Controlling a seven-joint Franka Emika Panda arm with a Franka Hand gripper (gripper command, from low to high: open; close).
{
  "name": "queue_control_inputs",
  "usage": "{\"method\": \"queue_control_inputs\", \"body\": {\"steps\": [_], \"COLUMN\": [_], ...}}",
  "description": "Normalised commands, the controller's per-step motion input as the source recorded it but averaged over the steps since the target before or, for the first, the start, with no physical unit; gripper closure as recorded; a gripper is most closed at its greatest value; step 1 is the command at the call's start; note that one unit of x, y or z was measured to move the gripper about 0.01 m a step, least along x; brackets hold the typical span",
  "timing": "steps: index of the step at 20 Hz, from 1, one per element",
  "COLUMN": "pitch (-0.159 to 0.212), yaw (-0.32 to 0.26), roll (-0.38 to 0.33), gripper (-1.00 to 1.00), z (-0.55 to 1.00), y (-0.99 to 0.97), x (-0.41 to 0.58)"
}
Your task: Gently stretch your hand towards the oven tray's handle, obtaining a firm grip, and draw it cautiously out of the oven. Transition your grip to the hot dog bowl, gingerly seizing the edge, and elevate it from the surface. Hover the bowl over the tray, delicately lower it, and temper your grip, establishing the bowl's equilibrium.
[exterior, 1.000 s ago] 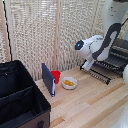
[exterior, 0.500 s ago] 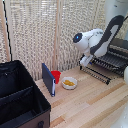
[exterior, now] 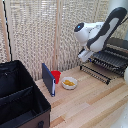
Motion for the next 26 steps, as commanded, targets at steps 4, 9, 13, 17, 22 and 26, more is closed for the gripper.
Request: {"method": "queue_control_inputs", "body": {"steps": [4,9,13,17,22,26], "pitch": [0.0,0.005,0.02,0.013,0.011,0.007], "yaw": [-0.25,-0.226,-0.195,-0.182,-0.181,-0.174], "roll": [0.232,0.241,0.227,0.174,0.143,0.104], "gripper": [-1.0,-1.0,-1.0,-1.0,-1.0,-1.0], "z": [0.35,0.25,0.12,0.0,-0.01,-0.08], "y": [0.15,0.24,0.37,0.5,0.55,0.62], "x": [0.0,0.0,0.0,0.0,0.0,0.0]}}
